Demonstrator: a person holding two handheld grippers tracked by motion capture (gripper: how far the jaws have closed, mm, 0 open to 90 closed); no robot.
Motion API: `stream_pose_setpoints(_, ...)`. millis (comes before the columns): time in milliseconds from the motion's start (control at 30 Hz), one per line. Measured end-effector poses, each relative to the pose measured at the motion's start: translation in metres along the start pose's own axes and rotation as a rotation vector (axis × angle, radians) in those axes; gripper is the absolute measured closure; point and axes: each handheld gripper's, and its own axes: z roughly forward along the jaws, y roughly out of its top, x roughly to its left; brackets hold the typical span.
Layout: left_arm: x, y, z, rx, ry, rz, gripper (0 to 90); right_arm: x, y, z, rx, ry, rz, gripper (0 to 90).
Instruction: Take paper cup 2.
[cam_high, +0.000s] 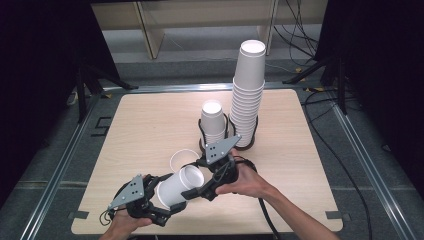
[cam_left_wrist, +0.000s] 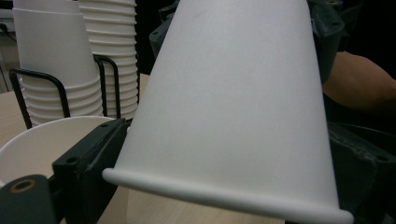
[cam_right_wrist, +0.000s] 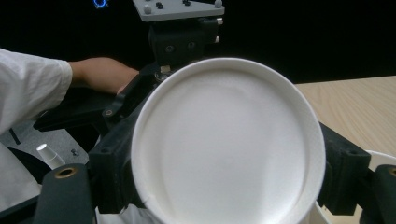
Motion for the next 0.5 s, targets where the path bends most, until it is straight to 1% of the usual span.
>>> stream_pose_setpoints(33,-0.0002,0.0001,0.0000,0.004,0.001,0.000,9.7,-0.0003,-0.0003,-0.0004,0.003,0.001,0.000,23.0)
stream_pose_setpoints(67,-0.0002,0.0007,-0.0012,0.023,0.008,0.003,10.0,-0.0008,-0.0005,-0.0006,0.004,0.002,-0.001,23.0)
stream_pose_setpoints(100,-0.0008,0.0009,-0.0009,0.026,0.012,-0.004,10.2,-0.0010,-0.0010,-0.0009,0.001,0.005,0.008,23.0)
stream_pose_setpoints(167,-0.0008,0.0008,-0.0010,0.042,0.012,0.004,10.4,-0.0019,-0.0018,-0.0011,0.011,0.006,0.007,22.9)
stream_pose_setpoints(267,-0.0004,0.0008,-0.0005,0.038,0.010,-0.005,10.8,-0.0018,-0.0022,-0.0009,0.015,0.003,0.007,22.2)
stream_pose_setpoints(300,0.0005,0.0012,-0.0016,0.057,0.011,0.012,10.9,-0.0015,-0.0020,-0.0008,0.024,-0.003,-0.003,22.1)
stream_pose_setpoints(333,0.0004,0.0010,-0.0016,0.059,0.012,0.010,11.1,-0.0007,-0.0021,-0.0008,0.034,-0.004,0.009,22.0)
stream_pose_setpoints(367,0.0007,0.0009,-0.0017,0.065,0.012,0.010,11.2,-0.0013,-0.0021,-0.0001,0.030,-0.009,-0.005,21.7)
stream_pose_setpoints(400,0.0009,0.0005,-0.0012,0.059,0.013,0.008,11.3,-0.0014,-0.0021,-0.0004,0.038,-0.013,-0.003,21.5)
stream_pose_setpoints(433,0.0014,0.0000,-0.0004,0.048,0.010,0.003,11.3,-0.0013,-0.0022,-0.0007,0.041,-0.017,0.000,20.5)
stream_pose_setpoints(467,0.0019,0.0000,-0.0006,0.048,0.015,0.000,11.4,-0.0010,-0.0021,-0.0014,0.051,-0.018,0.010,18.2)
stream_pose_setpoints(500,0.0030,0.0004,-0.0017,0.060,0.021,0.008,11.5,-0.0017,-0.0018,-0.0015,0.058,-0.020,-0.003,16.4)
